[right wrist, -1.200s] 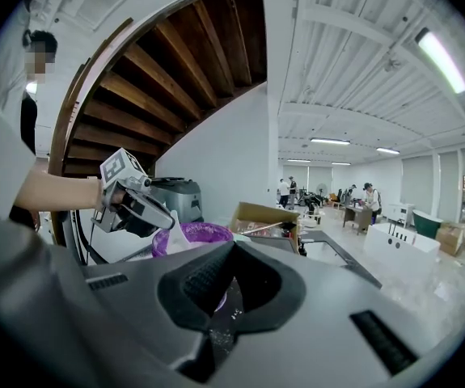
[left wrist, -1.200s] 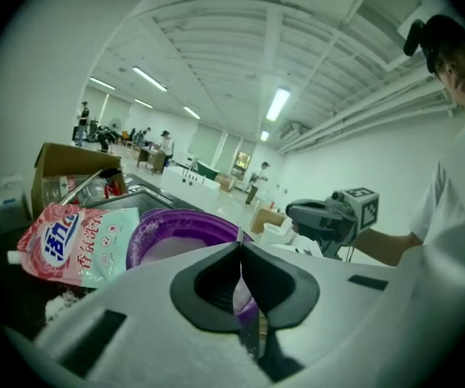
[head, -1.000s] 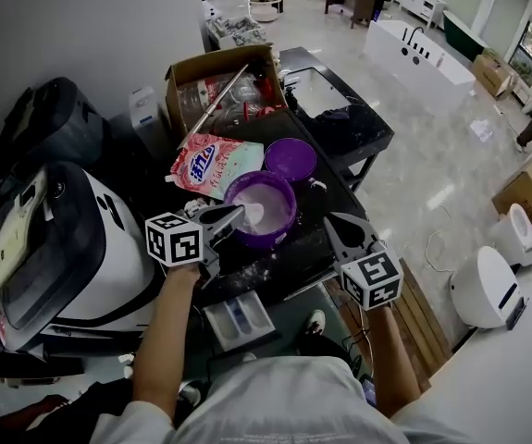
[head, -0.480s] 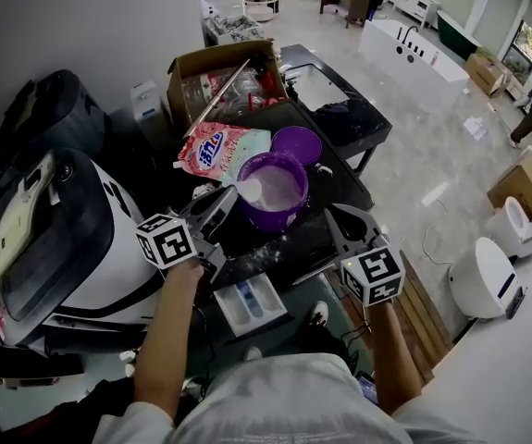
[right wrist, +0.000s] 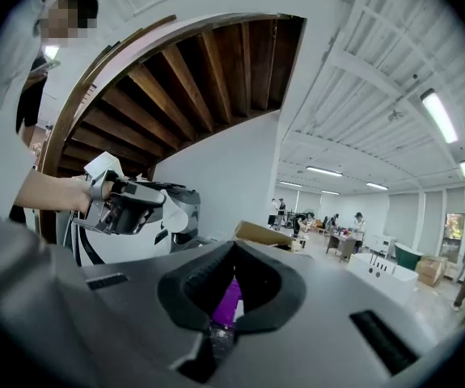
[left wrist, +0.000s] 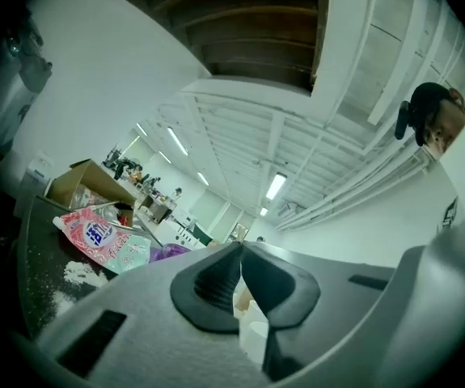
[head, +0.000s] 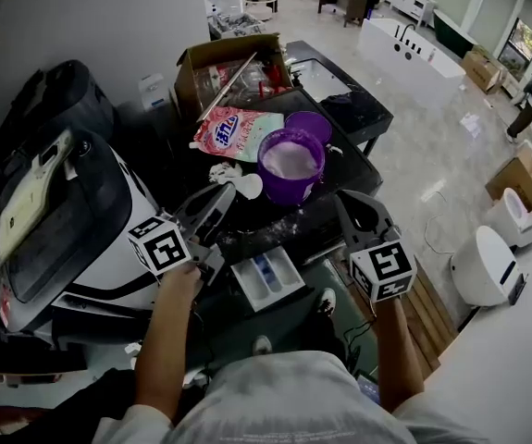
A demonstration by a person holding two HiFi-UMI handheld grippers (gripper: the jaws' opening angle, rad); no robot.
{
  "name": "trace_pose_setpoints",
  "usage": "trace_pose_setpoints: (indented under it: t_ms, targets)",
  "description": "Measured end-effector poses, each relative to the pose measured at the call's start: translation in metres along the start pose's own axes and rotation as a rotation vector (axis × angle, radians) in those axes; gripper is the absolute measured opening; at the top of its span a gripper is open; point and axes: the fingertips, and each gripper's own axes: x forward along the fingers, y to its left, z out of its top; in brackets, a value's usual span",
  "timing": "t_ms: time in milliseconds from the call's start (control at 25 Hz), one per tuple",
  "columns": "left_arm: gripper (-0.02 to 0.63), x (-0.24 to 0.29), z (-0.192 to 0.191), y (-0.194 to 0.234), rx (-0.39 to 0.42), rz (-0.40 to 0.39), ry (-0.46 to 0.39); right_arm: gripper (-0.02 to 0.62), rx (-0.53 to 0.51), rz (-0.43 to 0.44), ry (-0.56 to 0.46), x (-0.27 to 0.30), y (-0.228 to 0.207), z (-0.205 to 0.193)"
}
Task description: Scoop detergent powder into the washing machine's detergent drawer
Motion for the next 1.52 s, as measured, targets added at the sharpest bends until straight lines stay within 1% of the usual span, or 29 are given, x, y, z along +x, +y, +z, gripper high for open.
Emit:
trace_pose_setpoints:
  t_ms: [200, 360, 520, 640, 800, 960, 1120, 1320, 1400, 1520]
  targets:
    - [0.014, -0.032, -0.009, -0.011, -0.015, -0.006, -0.008, 0.005, 0.001, 0.001, -0.005, -0.018, 0.032, 0.002]
    - [0.014, -0.051, -0.017, -0.015, -0.033, 0.000, -0.011, 0.005, 0.007, 0.004, -0.006, -0.025, 0.047, 0.003]
    - [0.014, -0.066, -0.024, -0.016, -0.050, 0.026, -0.006, 0.005, 0.011, 0.024, 0.005, -0.026, 0.058, 0.003]
    - [0.014, -0.074, -0.028, -0.016, -0.049, 0.056, -0.004, 0.005, 0.012, 0.050, 0.011, -0.026, 0.064, 0.002]
    - [0.014, -0.079, -0.036, -0.013, -0.037, 0.104, 0.000, 0.005, 0.013, 0.093, 0.027, -0.021, 0.070, -0.004]
    - [0.014, -0.083, -0.047, -0.011, -0.046, 0.155, -0.009, 0.005, 0.004, 0.158, 0.037, -0.015, 0.074, -0.012]
    - [0.014, -0.087, -0.061, -0.010, -0.064, 0.230, -0.030, 0.005, -0.012, 0.237, 0.049, -0.014, 0.072, -0.020]
    - [0.014, -0.096, -0.082, -0.015, -0.084, 0.341, -0.054, 0.005, 0.000, 0.329, 0.058, -0.009, 0.066, -0.035]
    - [0.014, -0.100, -0.091, -0.016, -0.077, 0.383, -0.048, 0.005, 0.011, 0.357, 0.059, -0.006, 0.065, -0.042]
    - [0.014, -0.106, -0.103, -0.019, -0.040, 0.431, -0.024, 0.005, 0.028, 0.402, 0.065, 0.000, 0.068, -0.055]
